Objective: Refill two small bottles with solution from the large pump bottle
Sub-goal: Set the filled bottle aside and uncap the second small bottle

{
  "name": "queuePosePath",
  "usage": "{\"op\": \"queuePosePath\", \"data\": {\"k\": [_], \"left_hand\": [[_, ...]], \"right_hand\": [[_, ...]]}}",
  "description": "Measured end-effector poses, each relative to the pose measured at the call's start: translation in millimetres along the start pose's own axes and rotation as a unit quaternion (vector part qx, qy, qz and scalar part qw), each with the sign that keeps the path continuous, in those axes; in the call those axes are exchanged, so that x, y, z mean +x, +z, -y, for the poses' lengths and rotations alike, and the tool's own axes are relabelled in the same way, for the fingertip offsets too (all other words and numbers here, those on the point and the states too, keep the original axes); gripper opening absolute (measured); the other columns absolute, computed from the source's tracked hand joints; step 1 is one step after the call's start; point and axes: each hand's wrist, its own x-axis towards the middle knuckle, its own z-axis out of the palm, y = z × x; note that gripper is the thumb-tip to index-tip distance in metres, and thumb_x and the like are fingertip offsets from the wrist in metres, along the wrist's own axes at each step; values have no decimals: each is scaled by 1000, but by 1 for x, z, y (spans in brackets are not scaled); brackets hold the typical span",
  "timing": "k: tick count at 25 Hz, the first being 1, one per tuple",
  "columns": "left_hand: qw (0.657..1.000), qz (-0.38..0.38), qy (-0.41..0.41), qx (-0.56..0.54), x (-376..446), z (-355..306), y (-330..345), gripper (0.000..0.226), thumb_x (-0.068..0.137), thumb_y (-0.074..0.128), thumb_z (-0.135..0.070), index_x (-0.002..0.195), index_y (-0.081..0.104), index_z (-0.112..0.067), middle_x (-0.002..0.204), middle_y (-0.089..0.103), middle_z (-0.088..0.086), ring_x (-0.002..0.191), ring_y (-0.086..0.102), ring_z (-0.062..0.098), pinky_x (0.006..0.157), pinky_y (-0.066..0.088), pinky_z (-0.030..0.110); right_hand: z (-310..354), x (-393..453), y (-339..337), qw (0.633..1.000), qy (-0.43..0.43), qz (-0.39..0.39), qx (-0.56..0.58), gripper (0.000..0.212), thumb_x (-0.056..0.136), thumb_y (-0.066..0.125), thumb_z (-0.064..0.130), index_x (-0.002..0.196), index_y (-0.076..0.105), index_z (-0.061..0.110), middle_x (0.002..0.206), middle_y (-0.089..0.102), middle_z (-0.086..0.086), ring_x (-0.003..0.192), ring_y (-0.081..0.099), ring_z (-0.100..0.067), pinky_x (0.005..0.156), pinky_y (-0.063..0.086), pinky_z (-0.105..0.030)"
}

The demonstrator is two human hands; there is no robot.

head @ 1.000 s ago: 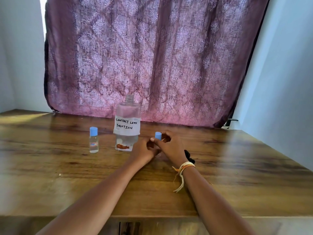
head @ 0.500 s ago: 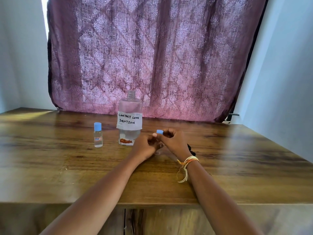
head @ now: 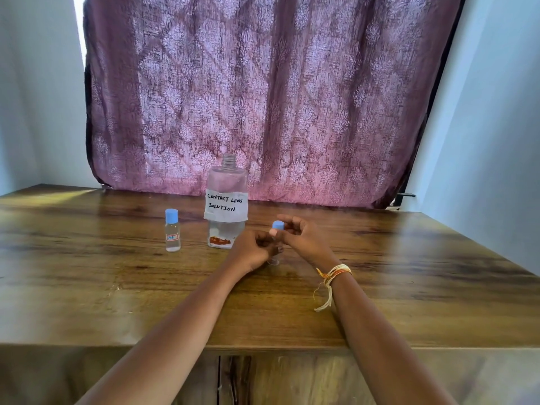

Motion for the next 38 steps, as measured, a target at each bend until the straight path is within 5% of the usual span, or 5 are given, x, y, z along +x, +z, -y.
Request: {"op": "queuePosePath", "data": {"k": [10,16,23,27,38], "left_hand": [[1000,4,-21,-11,1,3,0,34,74,82,-27,105,74,-16,99,75,2,92,68,10,81,51,22],[1000,-2,-2,-1,0,3,0,25,73,82,-27,96,76,-20,89,75,-2,81,67,5,67,45,17],[1000,0,3,-18,-1,4,0,22,73,82,-26,94,76,-19,80,73,-9,68,66,-8,59,46,8],[1000,0,16,-4,0,5,1,21,73,81,-28,93,76,-22,85,76,-6,82,70,6,74,52,24],[1000,-4,8,-23,-1,5,1,17,70,84,-28,78,70,-34,75,71,-17,67,64,-13,58,43,2]], "right_hand": [[5,1,-10,999,-15,22,28,31,92,55,-5,122,60,0,117,67,-16,99,65,-15,89,51,-28],[2,-1,-7,1000,-20,-14,7,48,77,76,2,122,61,5,92,71,0,76,69,0,68,53,-14],[2,1,-7,1000,-13,-1,6,52,83,67,-4,131,52,7,113,70,-14,105,67,-28,94,53,-41],[2,-3,-1,999,-19,-39,4,72,70,83,8,133,48,9,99,68,-6,91,67,-20,85,57,-36],[1,-2,-6,998,-44,-37,2,48,79,69,-6,124,57,6,96,72,-9,71,68,1,63,51,-12]]}}
